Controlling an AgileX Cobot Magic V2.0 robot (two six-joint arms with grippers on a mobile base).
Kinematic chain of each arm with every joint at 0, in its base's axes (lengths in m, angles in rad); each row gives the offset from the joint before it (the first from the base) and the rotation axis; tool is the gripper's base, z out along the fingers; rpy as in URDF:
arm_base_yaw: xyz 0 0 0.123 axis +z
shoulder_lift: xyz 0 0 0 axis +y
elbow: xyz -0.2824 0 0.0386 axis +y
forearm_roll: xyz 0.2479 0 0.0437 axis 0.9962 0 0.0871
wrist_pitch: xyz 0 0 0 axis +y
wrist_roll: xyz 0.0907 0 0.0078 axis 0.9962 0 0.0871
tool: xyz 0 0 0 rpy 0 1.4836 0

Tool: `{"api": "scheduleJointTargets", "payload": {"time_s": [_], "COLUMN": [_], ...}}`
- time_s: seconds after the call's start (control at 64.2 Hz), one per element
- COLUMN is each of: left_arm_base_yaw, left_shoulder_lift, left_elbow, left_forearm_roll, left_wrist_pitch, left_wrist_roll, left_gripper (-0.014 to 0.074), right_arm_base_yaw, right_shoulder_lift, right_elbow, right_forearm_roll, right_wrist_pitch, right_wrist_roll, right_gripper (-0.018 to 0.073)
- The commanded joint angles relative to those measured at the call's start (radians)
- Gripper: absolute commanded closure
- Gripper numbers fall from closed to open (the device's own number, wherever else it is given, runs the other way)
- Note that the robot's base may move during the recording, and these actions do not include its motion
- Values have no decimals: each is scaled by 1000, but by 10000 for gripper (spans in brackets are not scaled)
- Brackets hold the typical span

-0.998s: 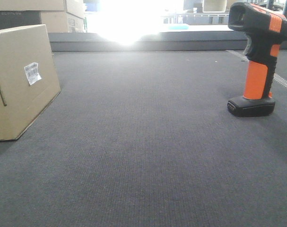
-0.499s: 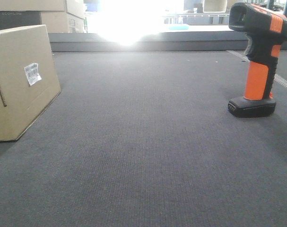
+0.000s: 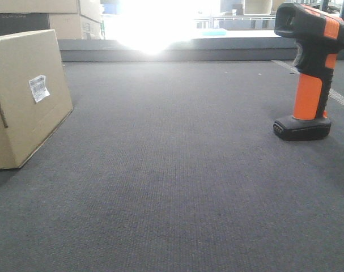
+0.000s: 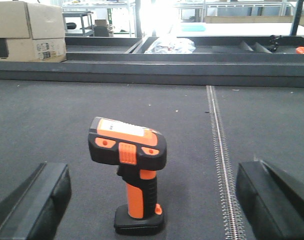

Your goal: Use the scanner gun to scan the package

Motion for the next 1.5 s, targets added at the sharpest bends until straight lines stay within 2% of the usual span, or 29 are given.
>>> {"api": "scheduleJointTargets", "payload": {"time_s": [0.0,0.234,0.405,0.608,0.935,1.138,1.185,1.263,1.356,1.403,1.45,1.465,1.481], "left_arm_base_yaw": [-10,-5,52,98,99,99,99,99,99,99,99,99,99], "left_shoulder_lift": [105,448,625,745,868,887,887,887,887,887,887,887,887], "left_elbow": [-119,-472,-608,-634,-632,-630,-630,-630,-630,-630,-630,-630,-630], "left_forearm_roll": [-10,-1,0,0,-18,-15,-15,-15,-15,-15,-15,-15,-15], "left_wrist_pitch": [89,355,372,372,372,372,372,372,372,372,372,372,372], "left_wrist_roll": [2,2,2,4,47,47,47,47,47,47,47,47,47], "left_gripper": [-5,-5,-3,-3,-3,5,31,133,382,545,668,706,706], "right_arm_base_yaw": [9,26,43,47,47,47,47,47,47,48,48,48,48], "right_shoulder_lift": [12,12,12,12,12,12,12,12,12,12,12,12,12], "right_elbow": [-8,-8,-8,-8,-8,-8,-8,-2,-2,-2,-2,-2,-2], "right_forearm_roll": [2,2,2,2,2,2,2,2,2,2,2,2,2], "right_wrist_pitch": [-34,-34,-28,-11,-11,-11,-11,-14,-8,-8,-8,-8,-8], "right_wrist_roll": [-2,-2,-2,-2,-2,-2,-2,-2,-2,-2,-2,-2,-2], "right_gripper": [-9,-9,-9,-9,-9,-9,-9,-9,-9,-9,-9,-9,-9]}}
